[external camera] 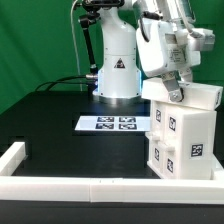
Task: Assemble cabinet
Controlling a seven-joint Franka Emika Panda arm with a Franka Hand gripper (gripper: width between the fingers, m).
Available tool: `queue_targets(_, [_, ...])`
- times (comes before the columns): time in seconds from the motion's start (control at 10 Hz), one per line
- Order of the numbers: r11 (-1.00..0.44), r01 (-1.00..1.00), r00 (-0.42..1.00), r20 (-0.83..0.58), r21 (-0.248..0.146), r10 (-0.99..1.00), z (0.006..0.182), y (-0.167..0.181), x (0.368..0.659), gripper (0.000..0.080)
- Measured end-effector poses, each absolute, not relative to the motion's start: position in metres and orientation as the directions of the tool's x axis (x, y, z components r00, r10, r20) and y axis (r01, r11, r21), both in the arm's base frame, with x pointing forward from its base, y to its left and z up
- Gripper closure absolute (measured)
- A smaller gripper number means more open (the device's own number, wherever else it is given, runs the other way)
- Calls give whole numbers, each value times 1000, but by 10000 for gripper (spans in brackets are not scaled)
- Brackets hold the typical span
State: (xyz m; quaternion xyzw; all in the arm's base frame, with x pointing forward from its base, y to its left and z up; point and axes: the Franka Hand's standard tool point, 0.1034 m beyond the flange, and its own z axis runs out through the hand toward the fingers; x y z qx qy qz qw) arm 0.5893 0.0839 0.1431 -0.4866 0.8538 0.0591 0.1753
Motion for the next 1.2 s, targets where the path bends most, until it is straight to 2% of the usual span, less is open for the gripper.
queue_targets(0.1, [556, -830, -504, -362, -48, -784, 143, 85, 589, 253])
queue_targets(0.3, [537, -842, -484, -361, -56, -797, 143, 85, 588, 253])
queue_targets(0.4, [502, -862, -446, -361, -74, -819, 145, 85, 587, 58])
queue_targets(0.5, [497, -864, -438, -368, -80, -820, 150, 86, 587, 58])
queue_targets(0.6, [501, -861, -439, -376, -83, -816, 156, 88, 586, 13])
queue_targets(0.9, [520, -849, -446, -402, -91, -799, 170, 92, 587, 2])
queue_targets(1.0, [529, -844, -454, -410, -87, -792, 170, 92, 588, 2])
queue_targets(1.2, [481, -870, -405, -402, -107, -821, 169, 92, 587, 2])
